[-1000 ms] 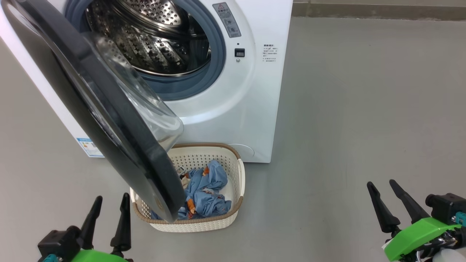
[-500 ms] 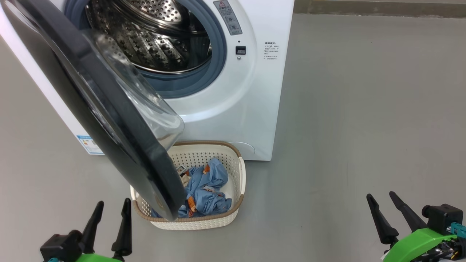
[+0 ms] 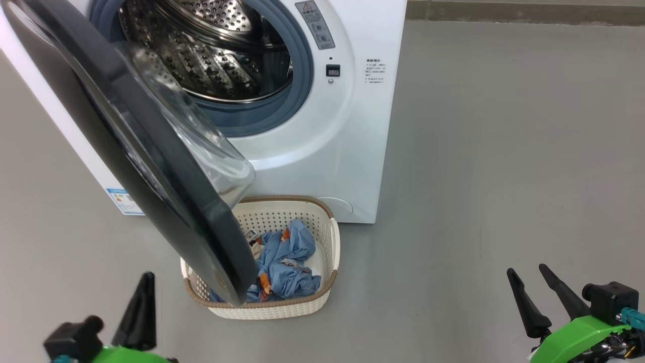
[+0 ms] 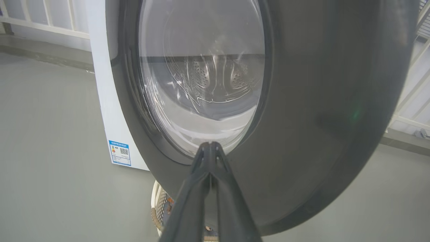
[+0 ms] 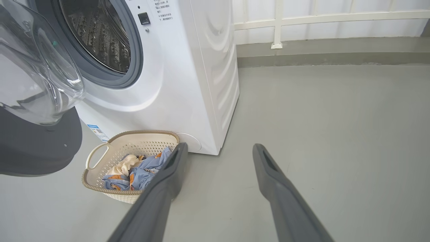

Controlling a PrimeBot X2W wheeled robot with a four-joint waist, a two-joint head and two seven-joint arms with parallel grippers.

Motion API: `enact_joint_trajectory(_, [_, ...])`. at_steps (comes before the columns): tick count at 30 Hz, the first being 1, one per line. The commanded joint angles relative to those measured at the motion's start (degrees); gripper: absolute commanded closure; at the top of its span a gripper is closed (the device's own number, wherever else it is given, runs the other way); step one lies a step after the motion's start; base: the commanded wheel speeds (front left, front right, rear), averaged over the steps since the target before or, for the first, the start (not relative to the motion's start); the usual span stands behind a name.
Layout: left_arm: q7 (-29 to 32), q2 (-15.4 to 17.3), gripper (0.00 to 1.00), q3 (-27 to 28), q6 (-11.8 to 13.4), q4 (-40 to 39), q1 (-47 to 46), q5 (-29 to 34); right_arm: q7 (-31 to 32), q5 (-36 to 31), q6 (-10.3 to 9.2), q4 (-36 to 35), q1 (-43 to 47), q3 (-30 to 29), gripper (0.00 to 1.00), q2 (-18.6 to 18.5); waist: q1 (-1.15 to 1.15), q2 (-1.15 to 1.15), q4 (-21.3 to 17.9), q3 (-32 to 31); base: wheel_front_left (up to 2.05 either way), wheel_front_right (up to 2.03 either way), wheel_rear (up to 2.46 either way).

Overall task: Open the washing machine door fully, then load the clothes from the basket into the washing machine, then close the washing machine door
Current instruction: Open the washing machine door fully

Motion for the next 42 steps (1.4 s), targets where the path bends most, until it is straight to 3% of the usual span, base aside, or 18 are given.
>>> enact_joint_trajectory(1, [-0.37,0.77,1.00,2.41,-0.09,-1.70,-2.71,-0.36,-0.70,-0.30,0.09,-1.36,0.72,0.77,0.00,-0.79,0.00,0.00,0.05,-0.03,0.00,0.00,0.00])
enact_joint_trajectory(12, [-0.37,-1.10,1.00,8.10,-0.09,-16.41,-5.21,0.18,-0.70,-0.74,0.09,-1.93,0.94,0.53,0.00,-0.90,0.00,0.00,0.35,-0.03,0.00,0.00,0.00])
enact_joint_trajectory(19, [1.81,-2.70,1.00,1.99,0.78,-30.15,-5.48,1.49,-0.70,-1.08,0.09,-2.29,0.66,0.72,0.00,-0.82,0.00,0.00,0.05,0.14,0.00,0.00,0.00])
enact_joint_trajectory(23, [4.75,-3.42,1.00,-3.83,1.22,-33.96,-5.53,1.55,-0.70,-1.21,0.09,-2.41,0.49,0.91,0.00,-0.76,0.00,0.00,-0.19,0.23,0.00,0.00,0.00])
enact_joint_trajectory(31, [6.81,-4.10,1.00,-12.94,1.80,-27.10,-5.77,0.23,-0.70,-1.67,0.09,-2.55,0.03,1.10,0.00,-0.52,0.00,0.00,-0.81,0.47,0.00,0.00,0.00])
enact_joint_trajectory(42, [4.78,-4.32,1.00,-15.34,2.64,-11.98,-9.37,-3.82,-0.70,-1.95,0.09,-2.74,0.03,1.12,0.00,-0.36,0.00,0.00,-0.98,0.54,0.00,0.00,0.00])
